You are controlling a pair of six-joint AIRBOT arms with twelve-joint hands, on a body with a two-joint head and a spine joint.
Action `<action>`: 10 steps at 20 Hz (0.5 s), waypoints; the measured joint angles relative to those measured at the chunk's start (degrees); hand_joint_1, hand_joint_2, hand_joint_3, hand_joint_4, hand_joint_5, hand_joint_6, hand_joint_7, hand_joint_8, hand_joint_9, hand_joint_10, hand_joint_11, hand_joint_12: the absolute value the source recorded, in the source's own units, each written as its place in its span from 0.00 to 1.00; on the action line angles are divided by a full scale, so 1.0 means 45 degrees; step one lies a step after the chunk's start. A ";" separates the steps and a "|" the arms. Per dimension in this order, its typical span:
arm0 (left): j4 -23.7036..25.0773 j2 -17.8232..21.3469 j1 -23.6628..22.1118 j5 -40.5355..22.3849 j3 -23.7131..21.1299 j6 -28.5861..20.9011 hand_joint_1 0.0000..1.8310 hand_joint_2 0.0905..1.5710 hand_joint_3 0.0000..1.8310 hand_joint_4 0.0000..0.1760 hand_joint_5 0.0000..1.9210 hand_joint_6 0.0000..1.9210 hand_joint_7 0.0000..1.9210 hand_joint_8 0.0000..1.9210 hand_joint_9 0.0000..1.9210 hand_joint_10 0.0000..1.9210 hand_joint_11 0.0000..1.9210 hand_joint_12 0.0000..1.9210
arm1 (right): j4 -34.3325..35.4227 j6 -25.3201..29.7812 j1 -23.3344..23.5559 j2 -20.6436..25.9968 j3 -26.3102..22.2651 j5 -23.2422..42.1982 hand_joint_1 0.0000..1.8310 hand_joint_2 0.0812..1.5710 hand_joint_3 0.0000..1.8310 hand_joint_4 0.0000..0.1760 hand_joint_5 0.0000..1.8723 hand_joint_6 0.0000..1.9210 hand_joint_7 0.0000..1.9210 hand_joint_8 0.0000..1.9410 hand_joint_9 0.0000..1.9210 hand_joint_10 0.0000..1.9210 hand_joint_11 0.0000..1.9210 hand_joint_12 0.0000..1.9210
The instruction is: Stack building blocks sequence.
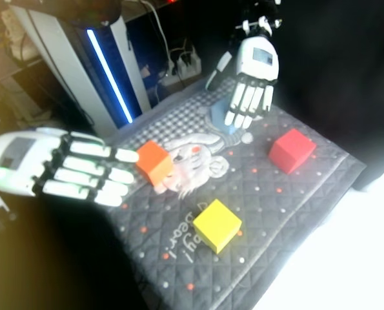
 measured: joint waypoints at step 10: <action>-0.0393 -0.0680 0.0039 0.0729 0.0228 0.0869 0.71 0.66 0.00 0.00 0.43 0.01 0.49 0.42 0.44 0.18 0.14 0.77 | 0.0000 0.0000 0.0000 -0.0005 0.0000 0.0005 0.14 0.82 0.00 0.67 0.10 0.00 0.14 0.00 0.15 0.00 0.09 0.11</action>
